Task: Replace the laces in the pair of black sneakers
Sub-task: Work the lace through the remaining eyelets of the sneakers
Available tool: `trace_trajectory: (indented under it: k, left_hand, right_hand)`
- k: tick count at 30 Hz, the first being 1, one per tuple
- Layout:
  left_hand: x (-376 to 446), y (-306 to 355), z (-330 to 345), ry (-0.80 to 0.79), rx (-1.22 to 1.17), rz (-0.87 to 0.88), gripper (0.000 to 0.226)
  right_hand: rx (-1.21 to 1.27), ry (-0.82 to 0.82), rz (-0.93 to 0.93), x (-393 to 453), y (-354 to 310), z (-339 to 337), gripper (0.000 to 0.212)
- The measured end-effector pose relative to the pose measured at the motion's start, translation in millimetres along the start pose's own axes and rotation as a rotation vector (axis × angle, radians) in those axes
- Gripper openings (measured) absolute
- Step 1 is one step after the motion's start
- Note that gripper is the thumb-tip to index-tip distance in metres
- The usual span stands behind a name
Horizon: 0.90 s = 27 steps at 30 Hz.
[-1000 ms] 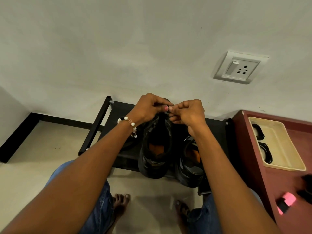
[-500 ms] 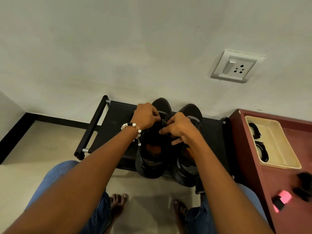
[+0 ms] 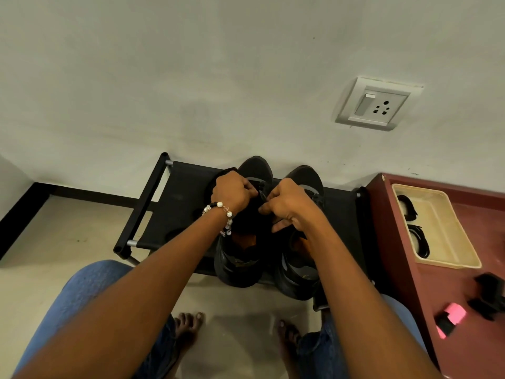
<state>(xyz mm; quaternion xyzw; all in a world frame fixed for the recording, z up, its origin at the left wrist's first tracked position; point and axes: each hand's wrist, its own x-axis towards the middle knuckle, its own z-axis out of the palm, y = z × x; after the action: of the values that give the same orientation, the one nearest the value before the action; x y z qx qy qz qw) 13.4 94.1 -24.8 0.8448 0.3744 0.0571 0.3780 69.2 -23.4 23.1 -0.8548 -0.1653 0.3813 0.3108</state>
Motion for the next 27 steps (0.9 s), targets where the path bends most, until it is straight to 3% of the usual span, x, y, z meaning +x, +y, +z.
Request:
trace_trajectory:
  k: [6,14,18,22,27]
  left_hand:
    - [-1.8,2.7,12.7,0.037,-0.139,-0.182,0.005]
    - [-0.5,1.5,20.9,0.063,-0.302,-0.258,0.008]
    - [2.7,2.7,21.6,0.046,-0.324,-0.295,0.007]
    - [2.5,3.6,21.9,0.049,-0.326,-0.312,0.007]
    - [-2.7,5.5,27.0,0.092,-0.362,-0.322,0.022]
  right_hand:
    - [0.015,-0.063,-0.013,-5.5,-1.2,-5.4,0.03]
    - [0.041,-0.072,-0.037,-4.6,0.0,-8.9,0.025]
    - [0.217,0.052,-0.021,11.2,7.1,-5.9,0.018]
    - [0.062,0.242,-0.093,29.7,14.9,5.5,0.012]
    - [0.044,0.288,-0.091,39.8,20.1,7.8,0.009]
